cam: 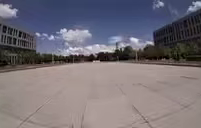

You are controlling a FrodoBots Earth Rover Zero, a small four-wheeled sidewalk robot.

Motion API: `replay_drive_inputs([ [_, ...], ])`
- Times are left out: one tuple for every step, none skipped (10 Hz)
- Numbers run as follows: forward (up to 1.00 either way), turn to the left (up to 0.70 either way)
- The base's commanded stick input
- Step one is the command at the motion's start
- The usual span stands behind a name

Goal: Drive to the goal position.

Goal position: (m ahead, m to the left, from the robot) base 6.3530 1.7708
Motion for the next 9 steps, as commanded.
replay_drive_inputs([
  [0.70, 0.00],
  [0.70, 0.00],
  [0.70, 0.00],
  [0.70, 0.00],
  [0.70, 0.00],
  [0.70, 0.00],
  [0.70, 0.00],
  [0.70, 0.00],
  [0.70, 0.00],
])
